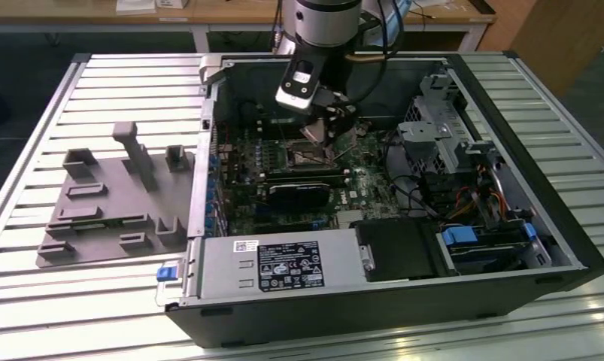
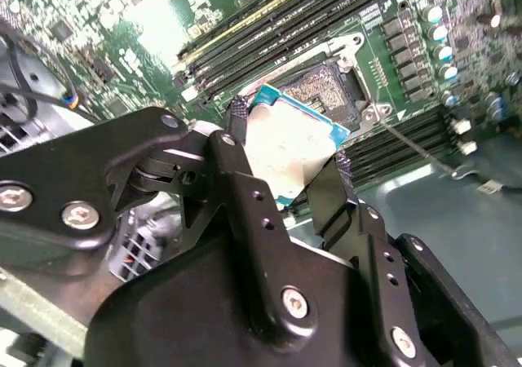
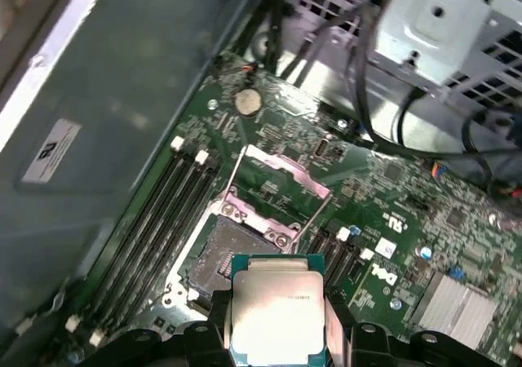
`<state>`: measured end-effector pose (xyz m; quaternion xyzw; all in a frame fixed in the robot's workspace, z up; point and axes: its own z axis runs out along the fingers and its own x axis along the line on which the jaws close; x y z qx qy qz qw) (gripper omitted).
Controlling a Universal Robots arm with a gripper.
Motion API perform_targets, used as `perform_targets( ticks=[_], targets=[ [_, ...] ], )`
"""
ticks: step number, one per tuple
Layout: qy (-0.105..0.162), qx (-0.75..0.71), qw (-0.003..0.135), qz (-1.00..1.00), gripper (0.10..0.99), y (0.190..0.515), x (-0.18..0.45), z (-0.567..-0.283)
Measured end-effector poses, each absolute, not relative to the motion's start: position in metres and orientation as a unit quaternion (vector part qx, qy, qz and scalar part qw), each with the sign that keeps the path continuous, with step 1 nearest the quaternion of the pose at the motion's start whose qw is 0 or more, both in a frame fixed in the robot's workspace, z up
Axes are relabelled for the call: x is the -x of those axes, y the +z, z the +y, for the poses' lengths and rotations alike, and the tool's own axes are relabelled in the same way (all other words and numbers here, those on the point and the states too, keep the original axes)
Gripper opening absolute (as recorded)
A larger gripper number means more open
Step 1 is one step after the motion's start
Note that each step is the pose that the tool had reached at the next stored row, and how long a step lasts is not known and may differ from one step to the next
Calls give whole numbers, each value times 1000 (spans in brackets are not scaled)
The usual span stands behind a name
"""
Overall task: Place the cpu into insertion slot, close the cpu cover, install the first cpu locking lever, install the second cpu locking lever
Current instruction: 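Place the cpu into insertion slot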
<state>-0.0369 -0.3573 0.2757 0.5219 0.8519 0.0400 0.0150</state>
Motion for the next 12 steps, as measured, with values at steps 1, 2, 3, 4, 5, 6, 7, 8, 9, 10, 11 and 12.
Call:
perform_targets(
  ticks=[1,2,3,4,5,6,7,8,9,10,11,12],
  targets=[
    [40,-529,15,847,537,276,37,-357],
    [40,-537,16,842,537,276,37,-357],
    [40,-545,16,837,537,276,37,-357],
    [39,-553,16,832,537,276,37,-357],
    [39,-560,17,827,537,276,37,-357],
    [39,-567,17,822,537,276,37,-357],
    [39,-575,18,817,537,275,37,-357],
    [39,-582,18,812,537,275,37,-357],
    [39,-589,18,807,537,275,37,-357],
    [38,-597,19,801,537,275,37,-357],
    [38,-604,19,796,537,275,37,-357],
    [38,-611,19,790,537,275,37,-357]
  ],
)
